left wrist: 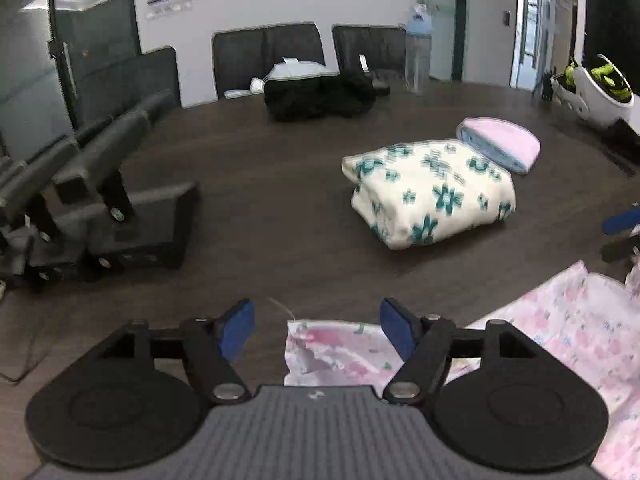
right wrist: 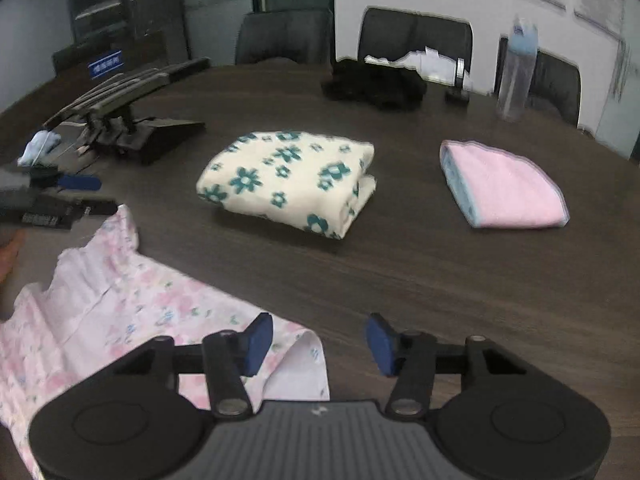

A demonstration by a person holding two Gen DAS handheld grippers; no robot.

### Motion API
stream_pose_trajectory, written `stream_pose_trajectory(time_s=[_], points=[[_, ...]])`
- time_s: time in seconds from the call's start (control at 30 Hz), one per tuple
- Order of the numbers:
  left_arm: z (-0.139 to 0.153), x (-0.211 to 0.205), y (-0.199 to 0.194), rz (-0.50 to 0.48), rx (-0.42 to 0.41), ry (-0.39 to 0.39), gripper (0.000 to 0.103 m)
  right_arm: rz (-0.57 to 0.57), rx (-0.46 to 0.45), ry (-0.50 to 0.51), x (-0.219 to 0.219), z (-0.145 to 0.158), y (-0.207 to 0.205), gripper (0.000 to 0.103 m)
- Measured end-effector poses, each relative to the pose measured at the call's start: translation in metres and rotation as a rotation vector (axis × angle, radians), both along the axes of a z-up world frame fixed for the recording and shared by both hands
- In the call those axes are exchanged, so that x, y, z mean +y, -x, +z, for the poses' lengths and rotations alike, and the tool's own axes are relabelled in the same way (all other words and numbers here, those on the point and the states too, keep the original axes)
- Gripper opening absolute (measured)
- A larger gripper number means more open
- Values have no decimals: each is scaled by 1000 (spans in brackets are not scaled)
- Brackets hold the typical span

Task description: Fold clothes

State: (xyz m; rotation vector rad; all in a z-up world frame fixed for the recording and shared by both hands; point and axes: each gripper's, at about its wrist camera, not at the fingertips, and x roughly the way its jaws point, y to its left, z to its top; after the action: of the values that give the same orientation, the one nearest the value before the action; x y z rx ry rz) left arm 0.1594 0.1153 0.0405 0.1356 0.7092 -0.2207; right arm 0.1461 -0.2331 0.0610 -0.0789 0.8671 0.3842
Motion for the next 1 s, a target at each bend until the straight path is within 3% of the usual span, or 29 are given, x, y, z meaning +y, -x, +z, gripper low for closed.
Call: stream_pose_trajectory(time_s=[0.1,0.23,0.27,0.3,0.33,0.37,0.43,0.67,0.8,0.9,1.0], points=[[-12,4,-4,-20,5,29,74,-7,57,-69,-7,-23,-15,51],[-21,5,-15,-8,64,38,69,17,78,-67,2,-36,-18,46],[-22,5,-16,-4,78,42,64,25,77,-60,5,-36,-17,40],[-23,5,-17,-2,92,51,47,32,77,-53,8,-35,-16,34],[-23,6,-17,3,99,57,25,40,75,-43,11,-35,-16,13],[-22,6,-16,7,106,63,17,50,72,-27,14,-35,-14,4],[-20,6,-11,16,109,74,5,61,52,4,19,-34,-9,2],[28,13,44,43,-13,99,4,84,-108,18,23,6,33,1],[54,18,107,48,-119,136,4,121,-202,0,18,39,80,1],[42,11,170,55,-160,118,4,167,-253,-4,12,49,129,1],[16,7,231,51,-143,122,4,204,-274,-3,8,45,180,1]])
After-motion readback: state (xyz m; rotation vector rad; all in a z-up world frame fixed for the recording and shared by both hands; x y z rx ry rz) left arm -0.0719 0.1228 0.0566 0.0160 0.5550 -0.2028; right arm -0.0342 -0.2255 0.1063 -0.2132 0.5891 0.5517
